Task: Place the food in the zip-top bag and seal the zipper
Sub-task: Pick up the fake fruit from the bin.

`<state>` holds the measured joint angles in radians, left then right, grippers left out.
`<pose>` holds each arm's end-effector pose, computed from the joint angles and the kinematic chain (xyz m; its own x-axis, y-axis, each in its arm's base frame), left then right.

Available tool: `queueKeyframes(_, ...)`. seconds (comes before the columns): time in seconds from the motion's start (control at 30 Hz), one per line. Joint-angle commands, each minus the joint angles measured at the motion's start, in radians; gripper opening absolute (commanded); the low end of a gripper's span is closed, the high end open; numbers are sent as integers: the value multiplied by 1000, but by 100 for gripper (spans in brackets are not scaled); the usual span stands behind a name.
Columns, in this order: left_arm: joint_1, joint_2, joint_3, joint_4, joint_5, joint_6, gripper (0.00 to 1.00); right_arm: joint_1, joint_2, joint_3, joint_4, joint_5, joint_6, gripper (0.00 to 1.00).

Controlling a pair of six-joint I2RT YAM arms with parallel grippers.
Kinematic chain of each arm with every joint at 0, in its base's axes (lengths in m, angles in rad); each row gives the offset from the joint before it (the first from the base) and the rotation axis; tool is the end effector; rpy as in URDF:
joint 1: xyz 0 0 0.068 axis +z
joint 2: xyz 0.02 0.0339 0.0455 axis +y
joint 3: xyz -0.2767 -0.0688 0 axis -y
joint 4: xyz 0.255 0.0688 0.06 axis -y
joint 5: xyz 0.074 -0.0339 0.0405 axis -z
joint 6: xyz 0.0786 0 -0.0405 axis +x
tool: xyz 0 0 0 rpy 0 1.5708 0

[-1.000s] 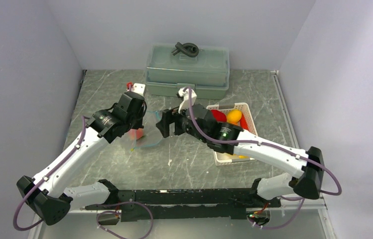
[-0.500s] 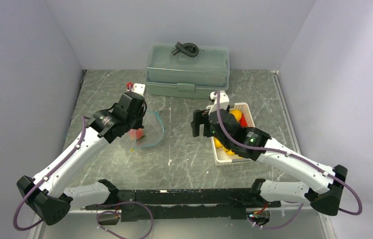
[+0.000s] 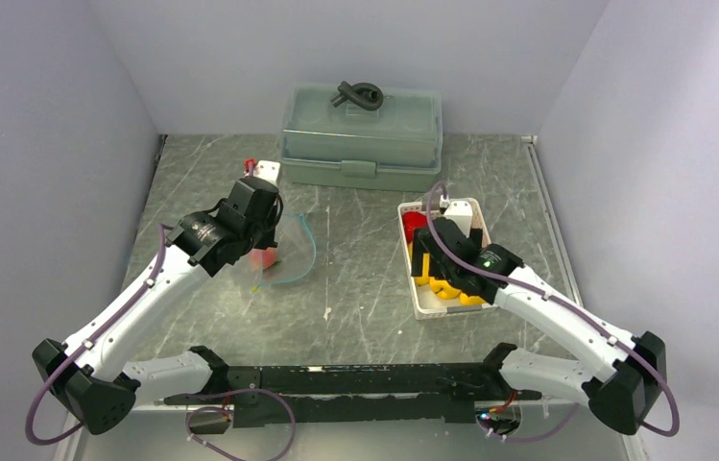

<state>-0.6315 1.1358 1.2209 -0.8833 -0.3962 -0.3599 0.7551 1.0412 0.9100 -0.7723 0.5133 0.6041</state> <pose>0.2234 -0.1258 0.3410 -0.6562 0.0774 -0.7506 0.1027 0.9946 0.0128 0.1932 0.1289 0.2665 -0.6842 0.0356 -0.7284 0.0157 0.9993 0.0341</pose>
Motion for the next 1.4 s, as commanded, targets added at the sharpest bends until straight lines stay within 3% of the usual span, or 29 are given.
queueKeyframes(0.0, 7, -12, 1, 26, 12, 9, 0, -28, 31, -44, -28, -14, 52, 96)
queueKeyframes(0.57, 7, -13, 1, 26, 15, 12, 0, -185, 212, -132, 128, -70, 24, 99)
queueKeyframes(0.93, 7, -11, 2, 24, 11, 12, 0, -220, 240, -183, 186, -108, 16, 91)
queueKeyframes(1.07, 9, -12, 1, 25, 10, 12, 0, -227, 221, -190, 189, -113, 12, 78)
queueKeyframes(1.3, 9, -13, 2, 24, 11, 12, 0, -228, 153, -153, 151, -119, 0, 41)
queueKeyframes(1.37, 9, -13, 3, 25, 12, 12, 0, -227, 121, -131, 135, -122, -2, 39)
